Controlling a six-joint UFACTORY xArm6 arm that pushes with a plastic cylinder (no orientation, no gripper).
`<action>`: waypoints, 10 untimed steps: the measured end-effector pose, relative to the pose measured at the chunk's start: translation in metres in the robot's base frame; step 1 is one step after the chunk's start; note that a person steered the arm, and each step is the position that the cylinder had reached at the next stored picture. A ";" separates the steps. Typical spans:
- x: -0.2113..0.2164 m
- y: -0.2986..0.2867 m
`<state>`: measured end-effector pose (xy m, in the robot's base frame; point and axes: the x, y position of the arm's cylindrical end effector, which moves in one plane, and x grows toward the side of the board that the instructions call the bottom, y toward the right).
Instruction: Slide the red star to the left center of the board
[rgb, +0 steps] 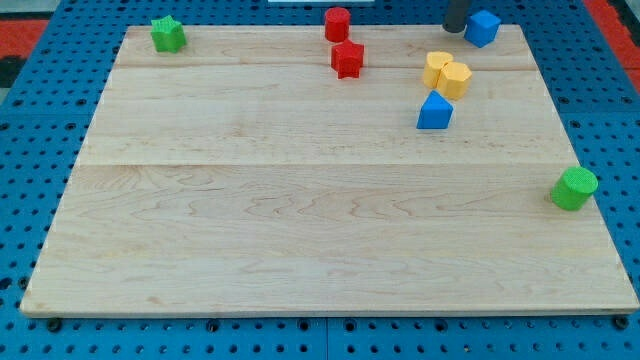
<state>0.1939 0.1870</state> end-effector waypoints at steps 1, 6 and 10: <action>0.000 -0.006; 0.037 -0.140; 0.071 -0.147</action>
<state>0.2645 0.0404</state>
